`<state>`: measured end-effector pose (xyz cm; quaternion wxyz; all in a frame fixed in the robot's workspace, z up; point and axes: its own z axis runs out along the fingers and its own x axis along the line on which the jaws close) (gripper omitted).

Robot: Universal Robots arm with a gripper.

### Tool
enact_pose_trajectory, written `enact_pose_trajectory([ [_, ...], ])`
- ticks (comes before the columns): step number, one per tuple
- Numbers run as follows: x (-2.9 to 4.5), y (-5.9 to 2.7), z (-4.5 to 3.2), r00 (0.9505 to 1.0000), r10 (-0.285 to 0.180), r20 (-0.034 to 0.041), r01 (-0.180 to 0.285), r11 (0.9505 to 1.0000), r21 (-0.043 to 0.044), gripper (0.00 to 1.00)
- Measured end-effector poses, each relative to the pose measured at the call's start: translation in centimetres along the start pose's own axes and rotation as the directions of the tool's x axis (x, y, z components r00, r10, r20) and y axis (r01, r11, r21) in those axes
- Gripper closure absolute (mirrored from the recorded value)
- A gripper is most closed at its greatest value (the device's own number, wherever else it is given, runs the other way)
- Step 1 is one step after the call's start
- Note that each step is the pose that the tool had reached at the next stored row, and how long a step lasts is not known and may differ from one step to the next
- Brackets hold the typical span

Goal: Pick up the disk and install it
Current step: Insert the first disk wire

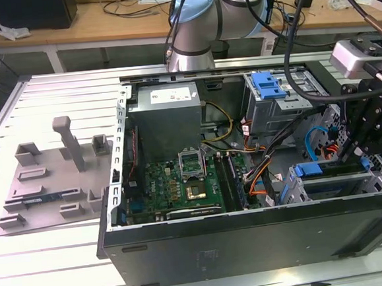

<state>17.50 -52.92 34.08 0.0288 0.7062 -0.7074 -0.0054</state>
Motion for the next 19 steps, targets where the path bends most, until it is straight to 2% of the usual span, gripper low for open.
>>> enact_pose_trajectory([
  [19,0.01,0.17,0.27,1.0000,0.000,0.0001,0.000,1.0000,0.0033,0.84],
])
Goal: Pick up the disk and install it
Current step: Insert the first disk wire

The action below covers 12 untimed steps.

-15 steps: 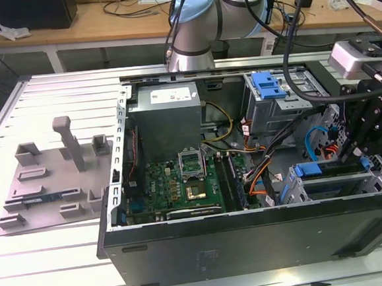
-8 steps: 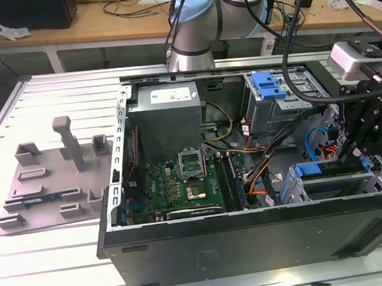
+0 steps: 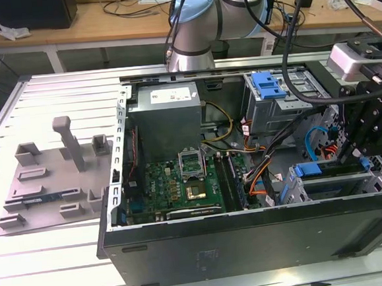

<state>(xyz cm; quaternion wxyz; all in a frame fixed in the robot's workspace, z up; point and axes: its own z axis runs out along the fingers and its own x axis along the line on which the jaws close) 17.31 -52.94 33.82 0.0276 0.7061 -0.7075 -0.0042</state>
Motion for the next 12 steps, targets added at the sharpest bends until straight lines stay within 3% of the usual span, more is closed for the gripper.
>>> enact_pose_trajectory([
  [4,0.01,0.01,0.02,1.0000,0.000,0.0004,0.000,1.0000,-0.0002,0.82],
  [7,0.01,0.01,-0.06,1.0000,0.000,0.0001,0.000,1.0000,0.0000,0.70],
  [8,0.01,0.01,-0.12,1.0000,0.000,0.0002,0.000,1.0000,0.0000,0.70],
  [10,0.01,0.01,-0.32,1.0000,0.000,0.0001,0.000,1.0000,0.0000,0.70],
  [12,0.04,0.03,-1.05,1.0000,0.000,0.0002,0.000,1.0000,0.0000,0.70],
])
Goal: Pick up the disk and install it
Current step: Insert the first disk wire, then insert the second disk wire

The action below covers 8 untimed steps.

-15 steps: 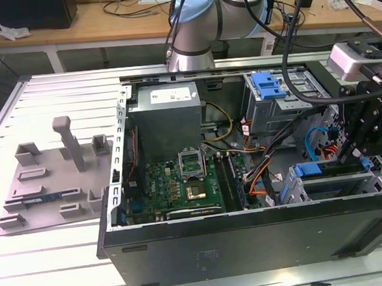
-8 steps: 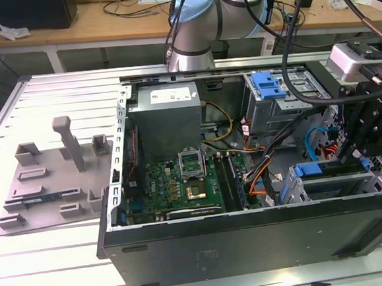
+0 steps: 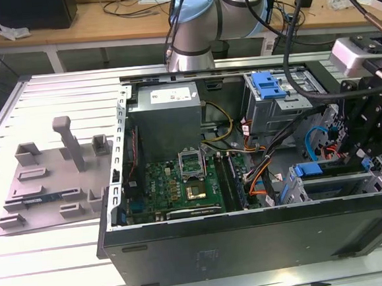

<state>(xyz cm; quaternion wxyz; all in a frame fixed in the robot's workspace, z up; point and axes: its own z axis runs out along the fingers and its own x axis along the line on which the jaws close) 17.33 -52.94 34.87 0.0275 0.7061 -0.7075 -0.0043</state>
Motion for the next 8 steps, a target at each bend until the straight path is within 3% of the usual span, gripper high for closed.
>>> enact_pose_trajectory([
  [2,0.03,0.04,-0.98,1.0000,0.000,0.0000,0.000,1.0000,0.0001,0.70],
  [4,0.12,-0.44,-3.54,1.0000,0.000,0.0000,0.000,1.0000,0.0001,0.70],
  [8,0.12,-0.51,-3.81,1.0000,0.000,-0.0001,0.000,1.0000,0.0009,0.70],
])
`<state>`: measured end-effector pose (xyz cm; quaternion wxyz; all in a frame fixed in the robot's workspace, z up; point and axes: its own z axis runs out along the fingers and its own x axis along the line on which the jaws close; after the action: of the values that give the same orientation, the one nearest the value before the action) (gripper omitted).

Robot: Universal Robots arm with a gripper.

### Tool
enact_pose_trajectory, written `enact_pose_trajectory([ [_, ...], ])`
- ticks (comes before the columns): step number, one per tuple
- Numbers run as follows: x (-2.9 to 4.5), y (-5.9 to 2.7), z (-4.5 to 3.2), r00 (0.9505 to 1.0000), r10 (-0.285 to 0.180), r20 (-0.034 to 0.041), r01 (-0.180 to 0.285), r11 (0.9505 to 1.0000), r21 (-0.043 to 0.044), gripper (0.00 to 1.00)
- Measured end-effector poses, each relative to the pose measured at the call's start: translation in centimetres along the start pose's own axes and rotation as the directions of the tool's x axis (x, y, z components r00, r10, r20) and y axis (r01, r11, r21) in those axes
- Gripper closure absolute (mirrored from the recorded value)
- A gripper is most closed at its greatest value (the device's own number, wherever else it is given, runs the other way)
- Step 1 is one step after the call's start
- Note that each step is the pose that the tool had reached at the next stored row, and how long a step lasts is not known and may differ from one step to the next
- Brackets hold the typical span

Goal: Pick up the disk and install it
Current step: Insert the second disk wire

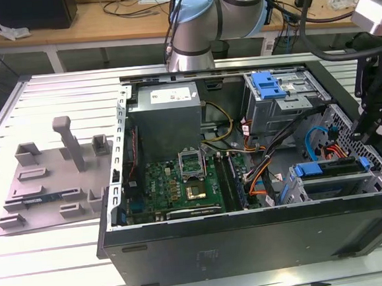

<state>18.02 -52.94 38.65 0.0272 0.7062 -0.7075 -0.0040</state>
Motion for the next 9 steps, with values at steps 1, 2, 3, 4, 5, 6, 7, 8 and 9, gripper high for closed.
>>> enact_pose_trajectory([
  [1,0.00,0.00,0.00,1.0000,0.000,0.0000,0.000,1.0000,0.0000,0.70],
  [2,0.00,0.00,0.00,1.0000,0.000,0.0001,0.000,1.0000,0.0002,0.70],
  [3,0.00,0.00,0.00,1.0000,0.000,0.0001,0.000,1.0000,0.0002,0.70],
  [4,0.00,0.00,0.00,1.0000,0.000,0.0001,0.000,1.0000,0.0003,0.70],
  [5,0.00,0.00,0.00,1.0000,0.000,0.0001,0.000,1.0000,0.0003,0.70],
  [6,0.00,0.00,0.00,1.0000,0.000,0.0001,0.000,1.0000,0.0004,0.70],
  [7,0.00,0.00,0.00,1.0000,0.000,0.0001,0.000,1.0000,0.0004,0.70],
  [8,0.00,0.00,0.00,1.0000,0.000,0.0001,0.000,1.0000,0.0005,0.70],
  [9,0.00,0.00,0.00,1.0000,0.000,0.0001,0.000,1.0000,0.0005,0.70],
])
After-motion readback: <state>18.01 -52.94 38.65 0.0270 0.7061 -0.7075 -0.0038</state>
